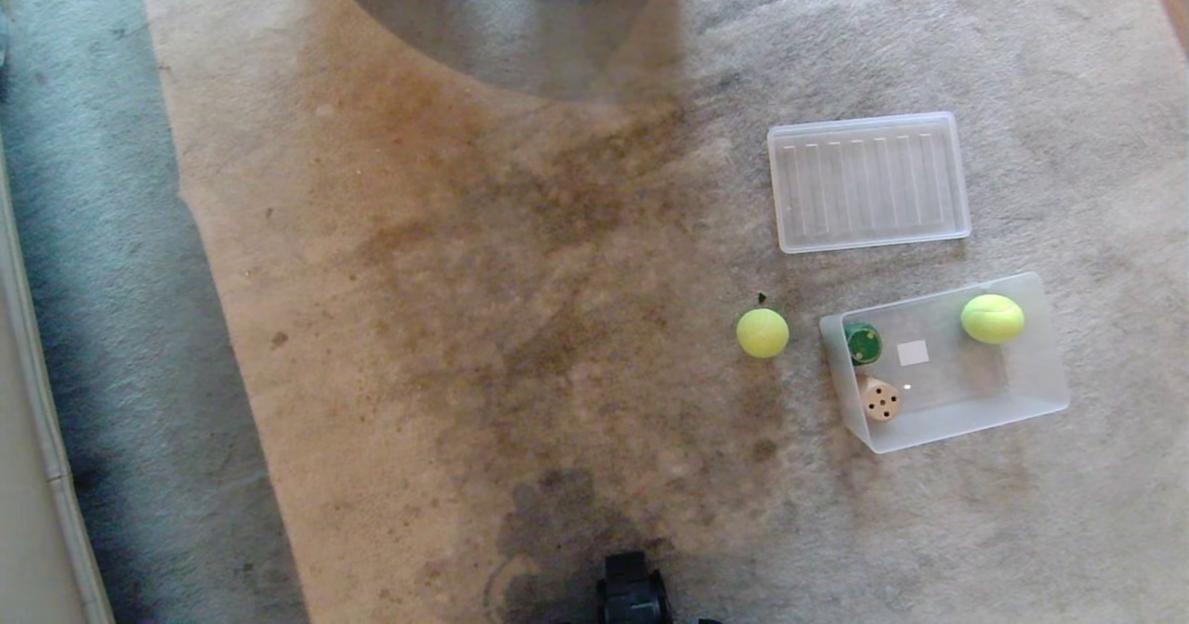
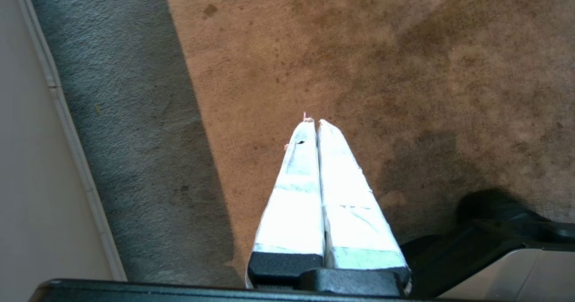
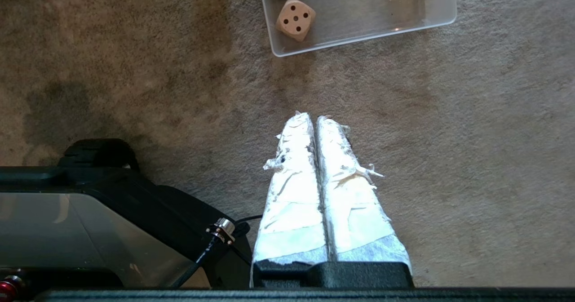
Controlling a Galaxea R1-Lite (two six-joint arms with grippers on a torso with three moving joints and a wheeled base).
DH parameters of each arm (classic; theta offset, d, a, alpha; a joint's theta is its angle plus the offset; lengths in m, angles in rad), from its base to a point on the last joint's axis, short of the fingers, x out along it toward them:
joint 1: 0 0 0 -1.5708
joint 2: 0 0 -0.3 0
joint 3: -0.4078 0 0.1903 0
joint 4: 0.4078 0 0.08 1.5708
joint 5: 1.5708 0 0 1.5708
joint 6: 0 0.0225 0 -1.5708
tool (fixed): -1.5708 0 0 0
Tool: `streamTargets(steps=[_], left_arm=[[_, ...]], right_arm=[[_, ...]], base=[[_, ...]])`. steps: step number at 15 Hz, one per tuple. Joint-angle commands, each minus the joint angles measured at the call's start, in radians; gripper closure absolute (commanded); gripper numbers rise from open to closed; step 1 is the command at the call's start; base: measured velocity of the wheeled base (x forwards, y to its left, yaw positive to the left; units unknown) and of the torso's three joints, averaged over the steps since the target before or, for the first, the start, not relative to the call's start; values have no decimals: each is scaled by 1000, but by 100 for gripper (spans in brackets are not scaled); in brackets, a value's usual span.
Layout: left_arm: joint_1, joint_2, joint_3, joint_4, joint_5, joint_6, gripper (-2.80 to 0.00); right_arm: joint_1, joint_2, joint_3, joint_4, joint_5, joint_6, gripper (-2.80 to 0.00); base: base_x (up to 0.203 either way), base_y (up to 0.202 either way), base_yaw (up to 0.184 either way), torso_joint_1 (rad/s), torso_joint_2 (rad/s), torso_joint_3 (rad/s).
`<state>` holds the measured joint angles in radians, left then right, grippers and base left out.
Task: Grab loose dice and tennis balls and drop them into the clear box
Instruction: Find toys out of the box
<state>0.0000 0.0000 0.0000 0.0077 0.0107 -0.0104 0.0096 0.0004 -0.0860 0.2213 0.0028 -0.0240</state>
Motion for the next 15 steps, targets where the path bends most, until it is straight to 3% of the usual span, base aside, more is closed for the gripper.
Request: streamTargets(steps=[1,4,10,15], left_arm=[[0,0,1,0,0,0,0],[0,0,2,0,0,0,0],[0,0,0,0,0,0,0],[0,0,2,0,0,0,0]], right_arm=[[0,-2,0,1,0,-1,0],[1,0,0,1,0,-1,0],[0,0,0,1,0,-1,0],[1,-1,0,1,0,-1,0]], base=[[0,0,0,0,0,0],[1,53,-8,0,1,1],[0,156,1,2,2,0],[0,0,0,0,0,0]])
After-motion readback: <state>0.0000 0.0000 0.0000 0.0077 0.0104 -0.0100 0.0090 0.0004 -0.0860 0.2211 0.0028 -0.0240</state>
